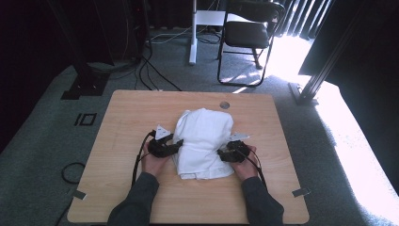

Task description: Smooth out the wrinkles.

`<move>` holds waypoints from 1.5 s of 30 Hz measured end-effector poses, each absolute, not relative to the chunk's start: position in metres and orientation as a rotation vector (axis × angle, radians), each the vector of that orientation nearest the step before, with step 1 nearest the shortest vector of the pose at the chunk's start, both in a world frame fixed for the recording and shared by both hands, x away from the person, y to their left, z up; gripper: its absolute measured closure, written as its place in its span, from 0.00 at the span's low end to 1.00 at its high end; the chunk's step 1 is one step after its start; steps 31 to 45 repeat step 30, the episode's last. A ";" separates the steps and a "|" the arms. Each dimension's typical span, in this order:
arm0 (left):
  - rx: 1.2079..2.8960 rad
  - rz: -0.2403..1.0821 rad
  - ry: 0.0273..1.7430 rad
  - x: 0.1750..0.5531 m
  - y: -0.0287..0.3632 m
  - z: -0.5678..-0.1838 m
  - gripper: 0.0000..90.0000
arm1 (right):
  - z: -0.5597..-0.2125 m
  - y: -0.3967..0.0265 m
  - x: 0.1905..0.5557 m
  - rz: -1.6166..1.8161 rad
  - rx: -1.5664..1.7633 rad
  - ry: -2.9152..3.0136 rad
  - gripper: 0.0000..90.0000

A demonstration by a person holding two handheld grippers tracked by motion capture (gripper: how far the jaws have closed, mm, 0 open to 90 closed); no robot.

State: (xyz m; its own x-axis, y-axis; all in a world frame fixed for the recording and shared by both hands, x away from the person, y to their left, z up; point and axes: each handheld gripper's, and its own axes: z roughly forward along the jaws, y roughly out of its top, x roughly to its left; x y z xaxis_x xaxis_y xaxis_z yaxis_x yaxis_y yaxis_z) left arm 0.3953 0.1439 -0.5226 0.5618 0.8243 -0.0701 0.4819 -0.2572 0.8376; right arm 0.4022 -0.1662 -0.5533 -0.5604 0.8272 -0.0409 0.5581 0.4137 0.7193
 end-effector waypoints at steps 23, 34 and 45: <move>1.786 0.489 1.011 0.356 0.185 -0.491 0.50 | -0.547 -0.256 0.351 1.130 1.425 2.078 0.36; 1.783 0.493 1.001 0.346 0.189 -0.489 0.50 | -0.548 -0.262 0.352 1.153 1.454 2.049 0.36; 1.783 0.493 1.001 0.346 0.189 -0.489 0.50 | -0.548 -0.262 0.352 1.153 1.454 2.049 0.36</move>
